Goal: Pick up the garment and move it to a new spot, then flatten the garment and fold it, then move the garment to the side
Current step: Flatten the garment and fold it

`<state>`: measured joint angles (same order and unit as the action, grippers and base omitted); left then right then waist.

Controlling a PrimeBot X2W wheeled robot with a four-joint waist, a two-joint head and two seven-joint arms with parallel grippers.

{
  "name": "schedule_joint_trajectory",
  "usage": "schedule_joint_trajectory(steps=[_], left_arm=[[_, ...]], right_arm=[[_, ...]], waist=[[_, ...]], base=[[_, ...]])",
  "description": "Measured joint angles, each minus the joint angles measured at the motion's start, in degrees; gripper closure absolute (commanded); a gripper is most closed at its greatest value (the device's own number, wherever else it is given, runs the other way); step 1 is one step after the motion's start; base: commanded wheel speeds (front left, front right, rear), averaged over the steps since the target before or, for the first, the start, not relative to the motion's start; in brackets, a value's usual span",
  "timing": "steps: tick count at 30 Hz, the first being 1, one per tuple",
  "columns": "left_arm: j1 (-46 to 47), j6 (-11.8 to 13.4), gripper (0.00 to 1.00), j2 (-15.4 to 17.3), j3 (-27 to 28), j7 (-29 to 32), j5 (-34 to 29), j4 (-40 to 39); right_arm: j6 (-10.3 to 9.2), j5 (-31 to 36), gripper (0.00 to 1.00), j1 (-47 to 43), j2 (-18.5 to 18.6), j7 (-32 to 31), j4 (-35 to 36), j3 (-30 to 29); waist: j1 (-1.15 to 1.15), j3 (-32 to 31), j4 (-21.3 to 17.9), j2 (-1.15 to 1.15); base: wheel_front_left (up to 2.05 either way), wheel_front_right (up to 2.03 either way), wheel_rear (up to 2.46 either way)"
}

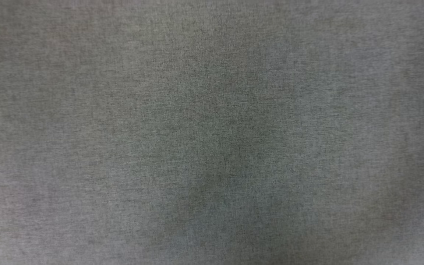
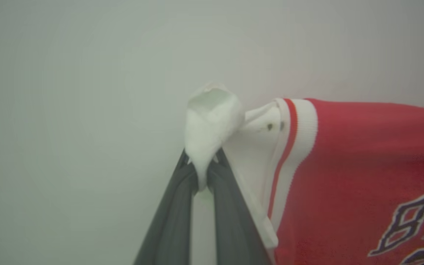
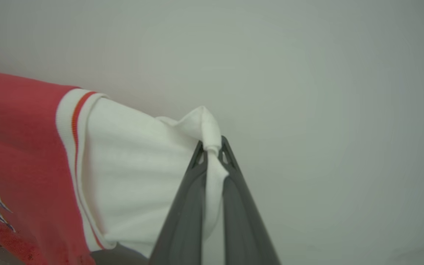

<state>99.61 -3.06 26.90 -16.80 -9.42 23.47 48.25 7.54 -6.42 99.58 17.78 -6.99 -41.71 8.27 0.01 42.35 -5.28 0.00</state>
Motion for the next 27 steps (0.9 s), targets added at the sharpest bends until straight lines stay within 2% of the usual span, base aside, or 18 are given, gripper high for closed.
schedule_joint_trajectory(steps=[4, 9, 15, 18, 22, 27], left_arm=[[-0.6, -0.9, 1.00, -0.9, 0.4, -2.1, 1.4, 3.1], [-5.3, -2.4, 1.00, -1.2, 1.1, -4.0, 3.5, 6.6], [-16.8, -3.5, 1.00, -1.9, 2.2, -5.4, 5.7, 7.3], [-25.3, -3.6, 1.00, -2.3, 3.6, -5.5, 6.8, 4.6], [-38.6, -2.8, 1.00, -3.1, 7.1, -5.5, 7.4, -3.2], [-57.3, -0.7, 1.00, -5.5, 9.7, -5.5, 6.9, -12.7]], right_arm=[[0.00, -2.0, 1.00, -0.1, -0.6, 1.9, -3.2, 2.2], [0.00, -4.1, 1.00, -4.2, -0.8, 4.0, -6.1, 5.7], [0.00, -8.1, 1.00, -15.5, 0.3, 5.8, -5.7, 9.9], [0.00, -10.2, 1.00, -22.9, 1.6, 5.6, -3.0, 11.2], [0.01, -12.8, 1.00, -34.6, 3.4, 4.8, 2.4, 10.9], [0.01, -14.5, 1.00, -51.1, 4.2, 2.4, 10.7, 7.0]], waist=[[0.00, 1.3, 0.2, 0.00], [0.00, -1.0, 0.3, 0.00], [-0.01, -5.8, 0.8, 0.00], [-0.01, -8.9, 1.2, 0.00], [-0.01, -13.4, 1.9, 0.00], [-0.02, -19.4, 2.5, 0.00]], base=[[0.00, 0.00, 0.00], [0.00, 0.00, 0.00], [0.00, 0.00, 0.00], [0.00, 0.00, 0.00], [0.00, 0.00, 0.00], [0.00, 0.00, 0.00]])
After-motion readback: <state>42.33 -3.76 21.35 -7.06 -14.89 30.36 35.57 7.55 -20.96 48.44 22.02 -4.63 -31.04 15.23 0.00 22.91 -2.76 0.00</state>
